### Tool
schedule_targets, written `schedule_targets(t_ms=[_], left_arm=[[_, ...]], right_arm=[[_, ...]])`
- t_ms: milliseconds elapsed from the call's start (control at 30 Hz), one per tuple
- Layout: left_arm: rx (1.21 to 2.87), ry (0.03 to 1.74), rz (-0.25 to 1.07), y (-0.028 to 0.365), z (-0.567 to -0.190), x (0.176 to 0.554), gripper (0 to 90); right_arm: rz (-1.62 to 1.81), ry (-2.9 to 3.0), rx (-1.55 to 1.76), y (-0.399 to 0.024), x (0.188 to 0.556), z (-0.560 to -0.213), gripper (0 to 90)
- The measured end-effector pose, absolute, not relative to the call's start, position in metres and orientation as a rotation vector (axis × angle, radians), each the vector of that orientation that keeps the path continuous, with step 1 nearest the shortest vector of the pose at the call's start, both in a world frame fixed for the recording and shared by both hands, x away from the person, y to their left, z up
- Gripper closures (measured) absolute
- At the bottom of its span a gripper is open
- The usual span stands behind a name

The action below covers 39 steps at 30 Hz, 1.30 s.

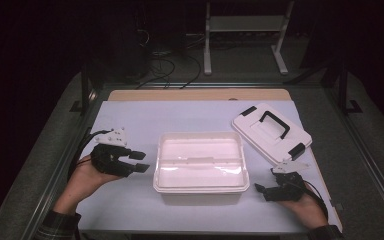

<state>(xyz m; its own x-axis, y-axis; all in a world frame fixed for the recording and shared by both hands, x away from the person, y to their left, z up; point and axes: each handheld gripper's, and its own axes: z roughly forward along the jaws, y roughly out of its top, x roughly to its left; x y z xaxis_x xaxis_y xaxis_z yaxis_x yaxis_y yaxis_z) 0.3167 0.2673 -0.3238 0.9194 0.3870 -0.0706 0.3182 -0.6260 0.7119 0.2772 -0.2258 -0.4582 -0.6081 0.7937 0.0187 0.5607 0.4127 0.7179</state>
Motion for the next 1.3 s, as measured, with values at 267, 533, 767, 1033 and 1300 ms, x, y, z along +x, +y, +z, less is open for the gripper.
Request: schedule_targets(t_ms=[267,533,767,1033,1300], left_arm=[[2.322,0.448,0.077,0.254,-0.305,0.329,49.2],[2.37,0.366,0.069,0.225,-0.29,0.336,40.0],[2.432,0.287,0.051,0.188,-0.288,0.342,40.5],[2.477,0.218,0.056,0.155,-0.289,0.347,43.3],[2.539,0.132,0.042,0.122,-0.297,0.35,53.5]], right_arm=[[1.004,2.348,1.177,-0.226,0.278,-0.458,15.0],[1.005,2.348,1.179,-0.226,0.278,-0.458,14.9],[1.006,2.348,1.18,-0.226,0.278,-0.458,14.9],[1.007,2.349,1.182,-0.226,0.278,-0.458,14.9],[1.008,2.349,1.183,-0.226,0.278,-0.458,14.9]])
